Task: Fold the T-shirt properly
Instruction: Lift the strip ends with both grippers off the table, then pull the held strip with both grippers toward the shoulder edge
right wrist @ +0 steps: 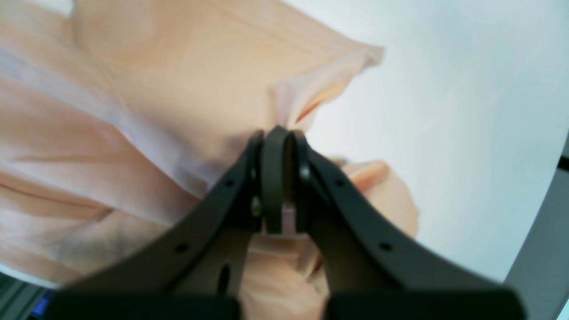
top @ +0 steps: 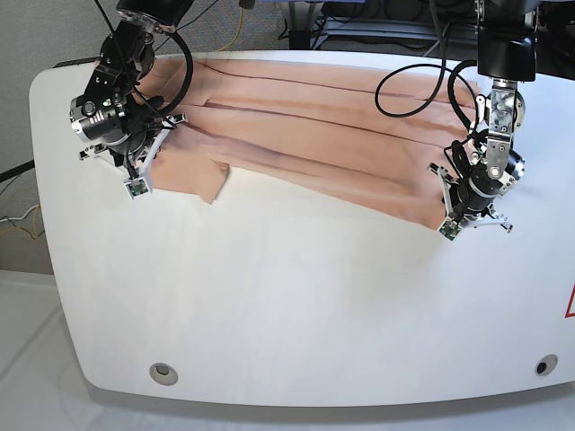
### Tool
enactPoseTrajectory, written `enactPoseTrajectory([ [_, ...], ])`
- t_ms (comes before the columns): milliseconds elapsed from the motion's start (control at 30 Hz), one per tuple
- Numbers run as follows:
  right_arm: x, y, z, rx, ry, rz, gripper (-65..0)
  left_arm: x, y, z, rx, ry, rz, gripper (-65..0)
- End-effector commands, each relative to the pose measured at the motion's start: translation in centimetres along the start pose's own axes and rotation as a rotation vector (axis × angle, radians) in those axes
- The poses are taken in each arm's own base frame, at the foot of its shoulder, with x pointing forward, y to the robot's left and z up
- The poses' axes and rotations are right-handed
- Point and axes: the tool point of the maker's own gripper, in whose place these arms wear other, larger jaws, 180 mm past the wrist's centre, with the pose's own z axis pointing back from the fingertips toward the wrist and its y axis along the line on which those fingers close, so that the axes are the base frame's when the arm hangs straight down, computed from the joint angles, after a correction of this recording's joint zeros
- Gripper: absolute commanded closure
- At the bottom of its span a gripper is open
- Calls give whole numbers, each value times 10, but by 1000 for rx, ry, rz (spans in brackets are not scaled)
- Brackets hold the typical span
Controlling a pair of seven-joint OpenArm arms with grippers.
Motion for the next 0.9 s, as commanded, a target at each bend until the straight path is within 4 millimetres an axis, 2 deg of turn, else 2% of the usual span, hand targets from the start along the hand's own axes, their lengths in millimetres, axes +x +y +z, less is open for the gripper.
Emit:
enactPoseTrajectory([
  [0, -1, -4, 5, -17, -3, 13, 0, 9, 14, 1, 33, -27, 1, -17],
  [300, -18, 1, 3, -5, 35, 15, 0, 0, -2, -6, -3, -5, 33, -17],
  [467, -24, 5, 3, 3, 47, 12, 0, 8, -18, -10, -29, -23, 59, -17],
  [867, -39, 11, 2, 18, 82, 15, 0, -17, -50, -7, -82, 24, 69, -17],
])
